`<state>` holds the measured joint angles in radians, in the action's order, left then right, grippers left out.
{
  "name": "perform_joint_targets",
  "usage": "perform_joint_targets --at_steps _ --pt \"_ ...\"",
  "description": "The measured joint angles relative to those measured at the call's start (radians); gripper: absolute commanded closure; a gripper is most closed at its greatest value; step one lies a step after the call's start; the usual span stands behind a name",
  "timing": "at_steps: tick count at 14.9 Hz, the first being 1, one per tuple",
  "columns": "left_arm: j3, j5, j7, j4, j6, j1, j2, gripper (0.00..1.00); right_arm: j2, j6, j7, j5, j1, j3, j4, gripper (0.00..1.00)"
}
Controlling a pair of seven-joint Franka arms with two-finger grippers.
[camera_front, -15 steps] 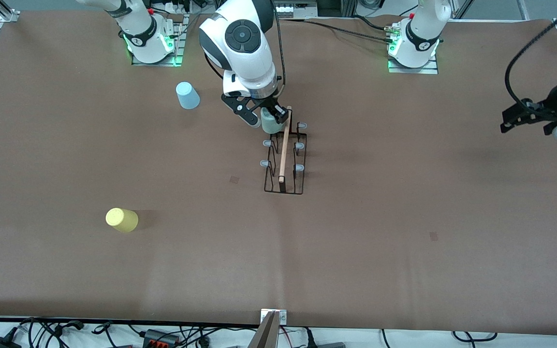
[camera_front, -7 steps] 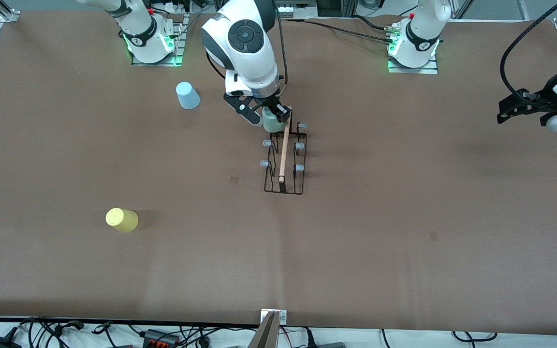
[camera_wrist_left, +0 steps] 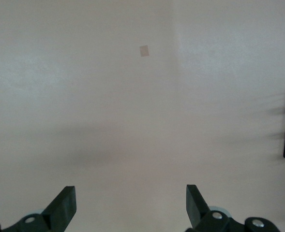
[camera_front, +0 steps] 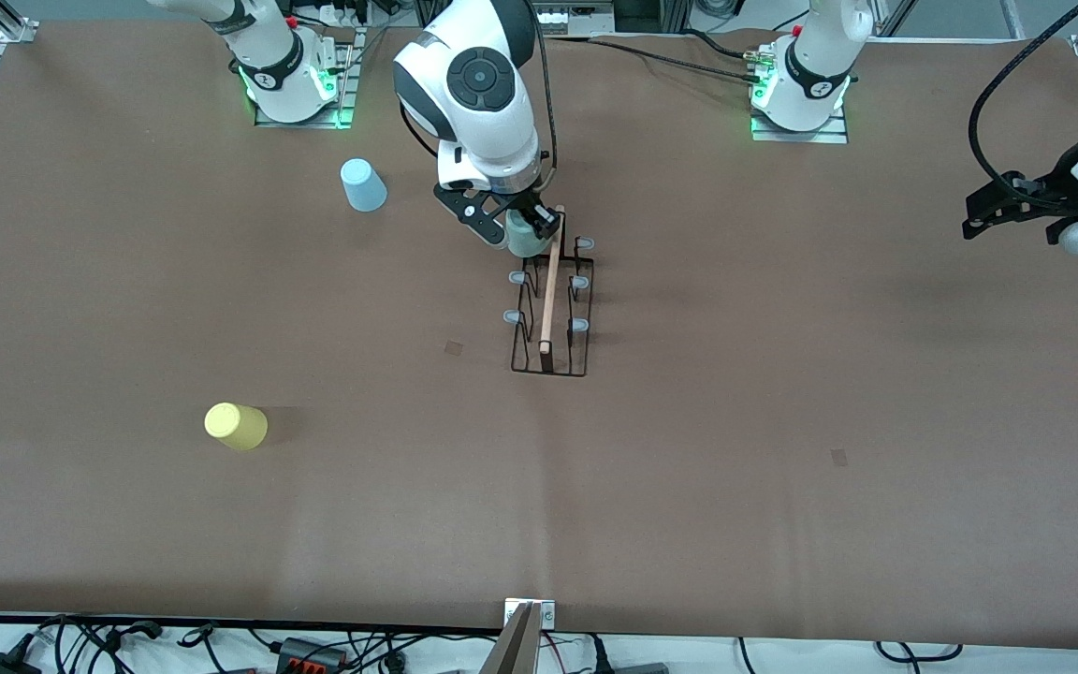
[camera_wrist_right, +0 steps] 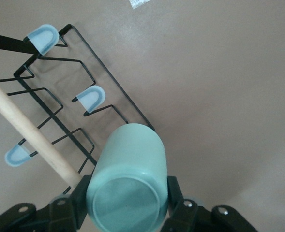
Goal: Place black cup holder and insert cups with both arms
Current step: 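Lower the teal cup onto a rack peg and open the right gripper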
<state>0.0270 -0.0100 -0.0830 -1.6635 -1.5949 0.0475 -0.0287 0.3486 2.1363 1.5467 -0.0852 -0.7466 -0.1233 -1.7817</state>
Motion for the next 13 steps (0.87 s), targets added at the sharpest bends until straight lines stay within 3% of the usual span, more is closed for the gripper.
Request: perform_joint_targets --at_steps 3,4,5,6,13 --pt "0.000 0.000 0.000 0.000 0.000 0.000 0.000 0.00 0.000 -0.001 0.000 0.006 -0.002 0.000 -0.009 0.60" --pt "0.000 0.000 0.000 0.000 0.000 0.000 0.000 0.00 0.000 -0.001 0.000 0.006 -0.004 0.000 -0.011 0.47" --pt "0.000 0.000 0.000 0.000 0.000 0.000 0.001 0.00 0.000 -0.001 0.000 0.006 -0.005 0.000 -0.012 0.09" --pt "0.000 0.000 0.000 0.000 0.000 0.000 0.003 0.00 0.000 -0.001 0.000 0.006 -0.005 0.000 -0.012 0.00" --pt "0.000 0.000 0.000 0.001 0.000 0.000 0.010 0.00 -0.005 0.000 -0.012 0.013 0.014 0.002 -0.006 0.00"
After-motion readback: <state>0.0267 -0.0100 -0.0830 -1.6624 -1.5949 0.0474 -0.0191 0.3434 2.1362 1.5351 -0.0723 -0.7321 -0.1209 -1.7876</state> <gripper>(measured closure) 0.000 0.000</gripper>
